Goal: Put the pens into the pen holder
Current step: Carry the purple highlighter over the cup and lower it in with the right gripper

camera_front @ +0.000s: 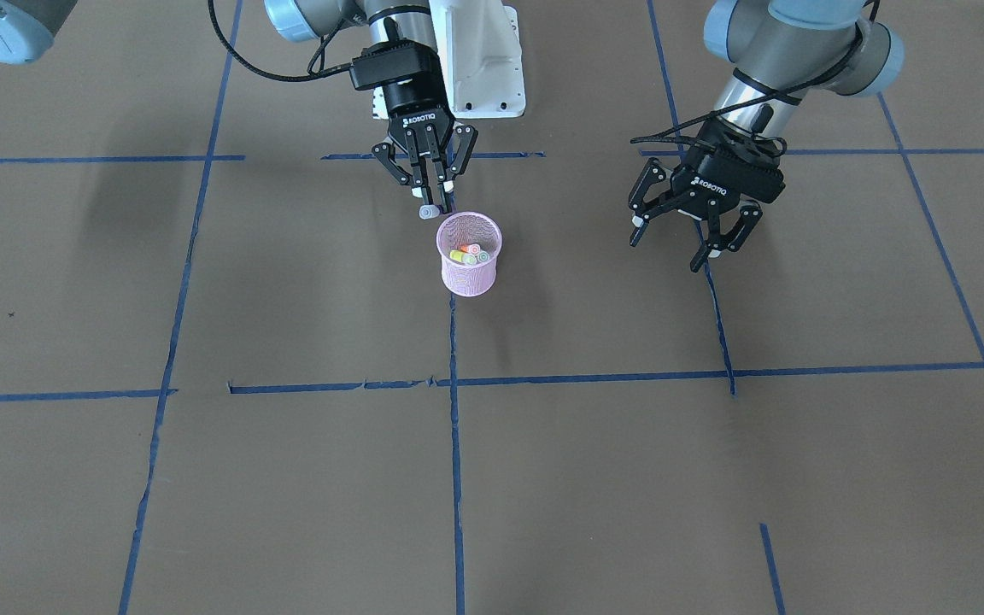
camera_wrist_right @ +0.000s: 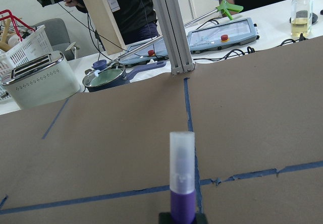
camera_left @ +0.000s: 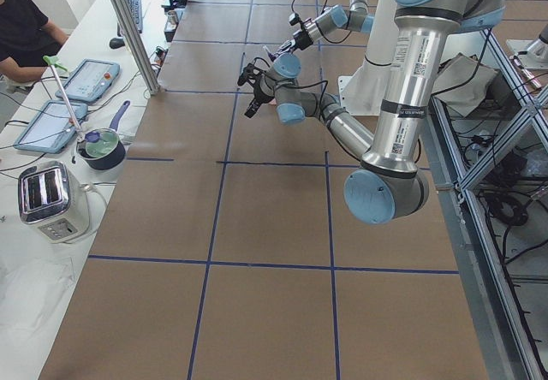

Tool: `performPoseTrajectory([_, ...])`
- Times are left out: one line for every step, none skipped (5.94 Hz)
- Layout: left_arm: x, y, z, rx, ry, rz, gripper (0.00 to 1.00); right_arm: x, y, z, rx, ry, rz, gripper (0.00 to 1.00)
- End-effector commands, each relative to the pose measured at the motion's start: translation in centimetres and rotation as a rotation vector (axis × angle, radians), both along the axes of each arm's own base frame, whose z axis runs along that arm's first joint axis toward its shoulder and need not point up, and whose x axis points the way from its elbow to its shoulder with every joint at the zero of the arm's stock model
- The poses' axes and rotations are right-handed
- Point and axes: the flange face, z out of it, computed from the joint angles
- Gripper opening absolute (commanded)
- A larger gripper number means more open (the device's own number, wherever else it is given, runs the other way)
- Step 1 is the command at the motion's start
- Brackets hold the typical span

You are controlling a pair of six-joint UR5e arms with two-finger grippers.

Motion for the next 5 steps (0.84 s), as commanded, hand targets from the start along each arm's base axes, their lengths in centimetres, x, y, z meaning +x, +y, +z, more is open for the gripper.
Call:
performPoseTrajectory([0.0, 0.0, 0.0, 0.0, 0.0, 0.0, 0.88, -1.6, -0.6, 0.3, 0.012, 0.029, 0.039, 0.01])
performPoseTrajectory([-0.2, 0.2, -0.3, 0.004, 0.005, 0.001, 0.88, -3.1, -1.1, 0.7, 0.017, 0.041, 0.056, 0.01])
performPoseTrajectory([-0.2, 0.1, -0.3, 0.003, 0.004, 0.0, 0.89, -3.2, -1.1, 1.1, 0.023, 0.023, 0.055, 0.01])
performPoseTrajectory([-0.2, 0.2, -0.3, 0.003, 0.004, 0.001, 0.89, -3.3, -1.1, 1.4, 0.024, 0.03, 0.054, 0.06])
performPoseTrajectory([-0.1, 0.1, -0.1, 0.001, 0.002, 0.001, 0.89, -3.3, -1.1, 1.3, 0.025, 0.03, 0.054, 0.6])
